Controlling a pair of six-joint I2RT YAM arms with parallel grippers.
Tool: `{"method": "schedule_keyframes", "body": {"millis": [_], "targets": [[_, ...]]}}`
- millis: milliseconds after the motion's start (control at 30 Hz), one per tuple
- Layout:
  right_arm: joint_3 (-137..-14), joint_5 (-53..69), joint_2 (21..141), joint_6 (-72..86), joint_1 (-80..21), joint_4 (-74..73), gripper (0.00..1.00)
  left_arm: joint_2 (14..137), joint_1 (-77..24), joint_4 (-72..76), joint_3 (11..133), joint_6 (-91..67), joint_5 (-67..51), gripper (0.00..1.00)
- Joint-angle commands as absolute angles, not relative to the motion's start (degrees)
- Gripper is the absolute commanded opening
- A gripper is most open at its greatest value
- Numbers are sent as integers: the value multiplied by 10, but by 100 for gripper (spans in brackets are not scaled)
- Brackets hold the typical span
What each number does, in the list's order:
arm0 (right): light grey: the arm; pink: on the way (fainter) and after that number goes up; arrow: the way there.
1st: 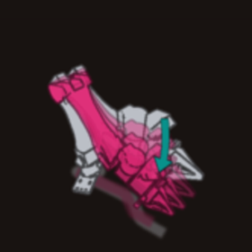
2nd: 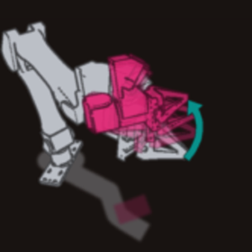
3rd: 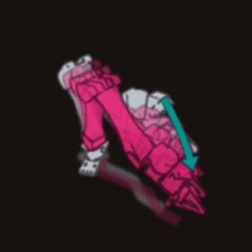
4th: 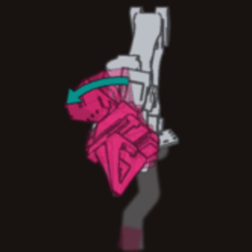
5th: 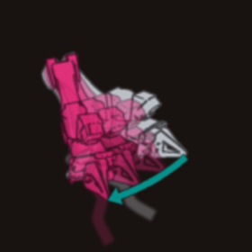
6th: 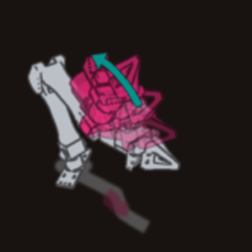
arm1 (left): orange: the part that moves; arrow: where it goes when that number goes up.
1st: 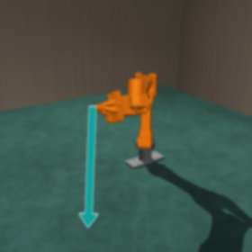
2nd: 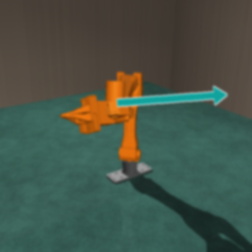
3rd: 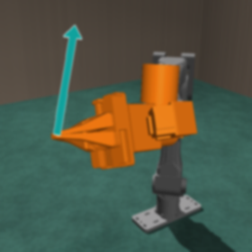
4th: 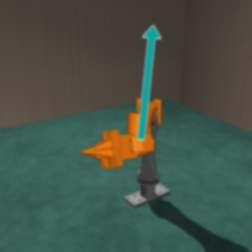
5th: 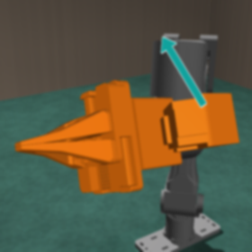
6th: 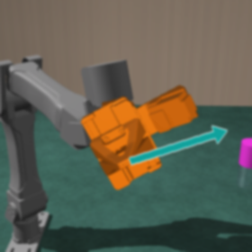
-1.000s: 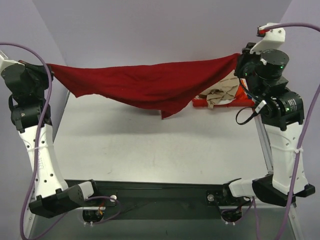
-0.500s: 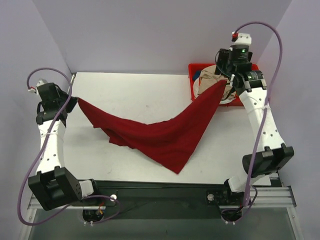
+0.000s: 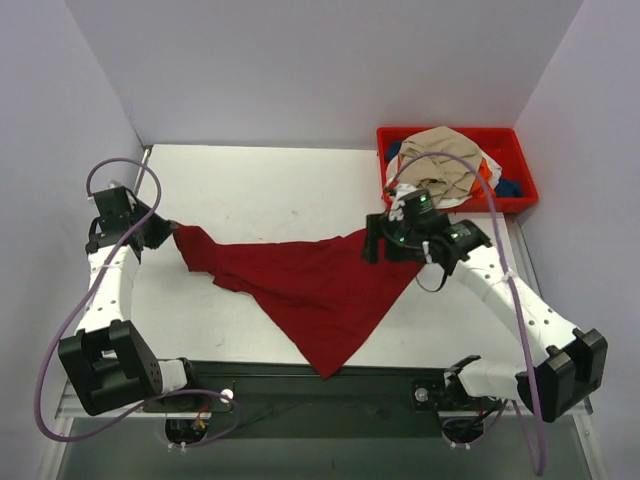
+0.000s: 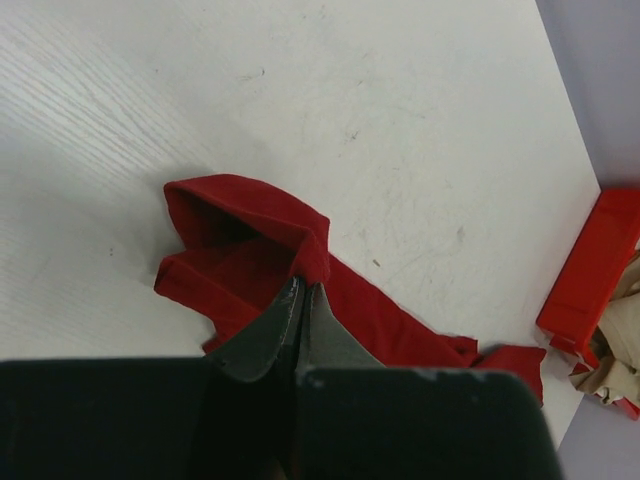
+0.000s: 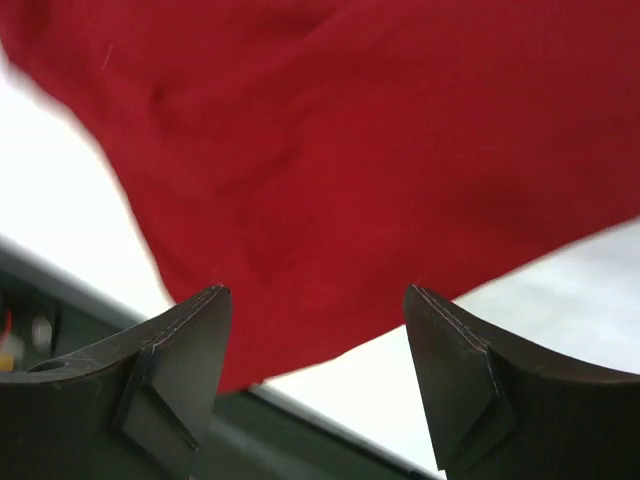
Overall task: Fold and stack the t-shirts
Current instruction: Flatten out the tshirt
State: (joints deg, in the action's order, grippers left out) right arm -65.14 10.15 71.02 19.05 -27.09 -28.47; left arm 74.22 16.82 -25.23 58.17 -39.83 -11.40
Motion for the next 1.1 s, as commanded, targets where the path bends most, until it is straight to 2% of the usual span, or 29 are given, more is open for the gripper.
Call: {"method": "schedule_keyframes", "body": {"millis": [0,267,567,700,1067], "targets": [[-611,166,728,216,-360,-273,70,746,167,-258,580,-363,-132,0],[-547,177,833,255,-389,-213,69,783,166,-265,592,-341,-145,0],[-569,145,964,236,-386,-195,69,770,165,-233,553,-356,-154,0],[-612,112,1024,227,-378,-206,69,752,164,-232,534,-356,-143,0],[-900,51,1200,196,-289,-303,68,697,161,-216,475,-375,-137,0]]}}
